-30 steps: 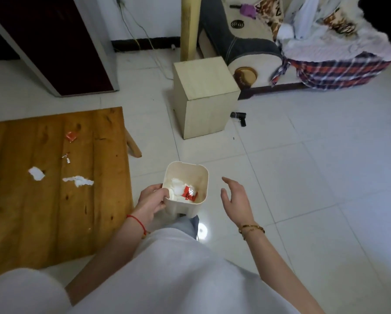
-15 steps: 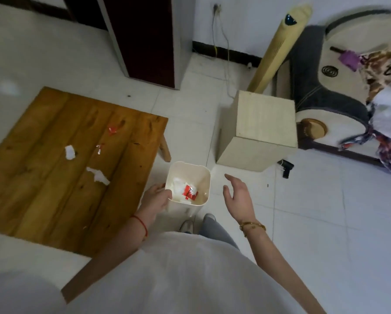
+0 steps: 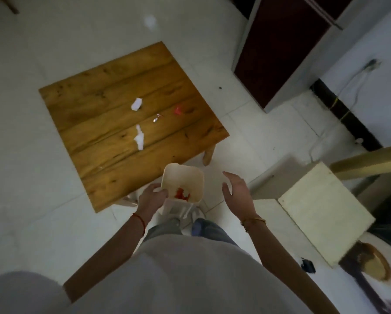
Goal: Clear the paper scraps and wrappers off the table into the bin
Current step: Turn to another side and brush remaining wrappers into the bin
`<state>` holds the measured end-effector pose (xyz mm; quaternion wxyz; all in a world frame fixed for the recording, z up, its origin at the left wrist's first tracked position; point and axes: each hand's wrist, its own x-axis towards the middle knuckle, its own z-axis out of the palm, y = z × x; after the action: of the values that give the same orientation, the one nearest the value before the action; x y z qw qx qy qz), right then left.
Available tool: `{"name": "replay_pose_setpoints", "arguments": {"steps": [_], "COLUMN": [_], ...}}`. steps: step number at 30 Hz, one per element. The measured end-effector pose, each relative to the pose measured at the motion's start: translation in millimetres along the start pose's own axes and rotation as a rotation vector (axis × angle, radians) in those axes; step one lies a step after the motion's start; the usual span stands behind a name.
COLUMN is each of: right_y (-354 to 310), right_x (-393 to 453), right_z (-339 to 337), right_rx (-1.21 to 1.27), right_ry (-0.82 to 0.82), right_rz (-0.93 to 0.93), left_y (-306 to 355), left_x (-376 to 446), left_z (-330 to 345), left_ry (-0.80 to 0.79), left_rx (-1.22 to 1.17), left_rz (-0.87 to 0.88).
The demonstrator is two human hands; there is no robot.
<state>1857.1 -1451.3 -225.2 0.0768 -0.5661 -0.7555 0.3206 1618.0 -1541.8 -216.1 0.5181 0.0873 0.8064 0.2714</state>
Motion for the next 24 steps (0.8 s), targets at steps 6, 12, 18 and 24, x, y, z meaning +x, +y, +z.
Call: {"name": "replay_pose_setpoints", "arguments": {"steps": [6,12,18,24], "right_y": [-2.5,-21.6,-47.3,-90.2], "right_x": [53.7,102.2,165.1,234.8], "right_z": [1.4,29.0,78.5,142.7], "right_rx": [0.003,-0.025,-0.075,-0.137], "right_ry": [-0.158,-0.286,-0.4,-0.5], "right_rz": [-0.181,-0.308,-0.38,-0.49], "left_y": [-5.3,-23.3,-42.5,-64.6], "left_x": [9.9,27.3,61.7,100.9], "left_z": [19.1,24.3,23.8,25.6], "left_ry": [0.204,0.226,0.266,0.295], "left_rx": [-0.035,-0.102,-0.164,-0.25], "left_rz": [0.007,-0.097,-0.187,-0.184]}}
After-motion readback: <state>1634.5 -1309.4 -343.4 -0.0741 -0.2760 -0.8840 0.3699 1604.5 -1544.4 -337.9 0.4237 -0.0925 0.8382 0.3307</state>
